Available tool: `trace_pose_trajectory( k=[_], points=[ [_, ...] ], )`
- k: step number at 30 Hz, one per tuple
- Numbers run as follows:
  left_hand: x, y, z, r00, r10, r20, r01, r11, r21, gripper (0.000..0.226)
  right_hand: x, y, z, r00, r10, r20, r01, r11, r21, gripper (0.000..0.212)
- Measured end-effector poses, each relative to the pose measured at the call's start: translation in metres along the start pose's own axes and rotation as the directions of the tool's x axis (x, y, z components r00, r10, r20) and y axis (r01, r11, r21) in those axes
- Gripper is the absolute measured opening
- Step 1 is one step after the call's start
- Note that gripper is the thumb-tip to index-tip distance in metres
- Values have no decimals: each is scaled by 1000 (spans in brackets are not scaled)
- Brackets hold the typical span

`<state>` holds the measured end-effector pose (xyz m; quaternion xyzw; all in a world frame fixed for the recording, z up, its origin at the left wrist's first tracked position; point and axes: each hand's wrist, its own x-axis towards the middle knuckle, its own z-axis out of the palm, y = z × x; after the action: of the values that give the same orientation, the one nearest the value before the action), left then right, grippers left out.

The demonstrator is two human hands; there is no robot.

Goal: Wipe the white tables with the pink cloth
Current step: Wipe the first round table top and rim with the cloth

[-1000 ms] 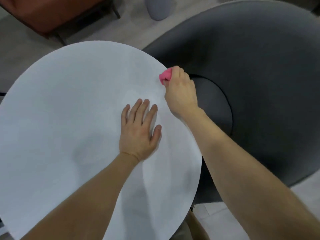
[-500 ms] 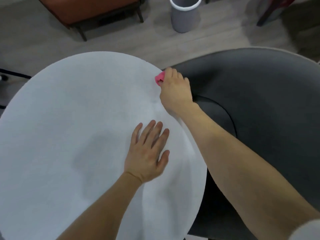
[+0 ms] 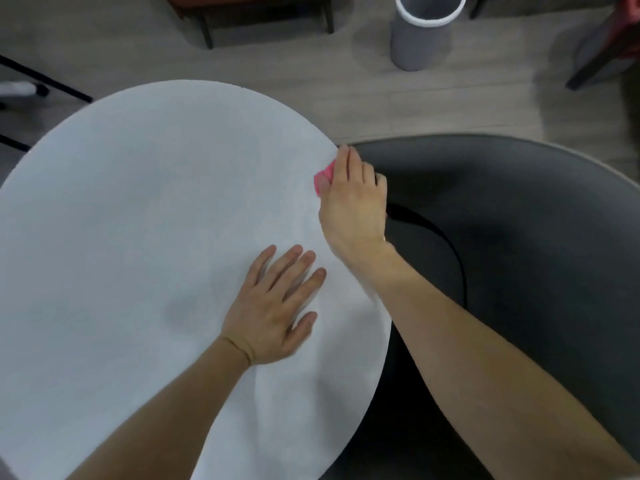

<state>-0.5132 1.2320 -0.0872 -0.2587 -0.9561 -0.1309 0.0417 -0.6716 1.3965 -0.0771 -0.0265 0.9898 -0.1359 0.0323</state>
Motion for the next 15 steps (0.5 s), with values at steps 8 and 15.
trace_pose_trajectory(
  k=[8,15],
  points=[
    [-2,1,1,1000,-5,2,5,1000,-1,67,63,-18,13,989,-147,-23,148,989,26,42],
    [-2,2,0,999,-22,26,22,1000,-10,67,52,-18,6,996,-82,-26,82,997,6,30]
  ],
)
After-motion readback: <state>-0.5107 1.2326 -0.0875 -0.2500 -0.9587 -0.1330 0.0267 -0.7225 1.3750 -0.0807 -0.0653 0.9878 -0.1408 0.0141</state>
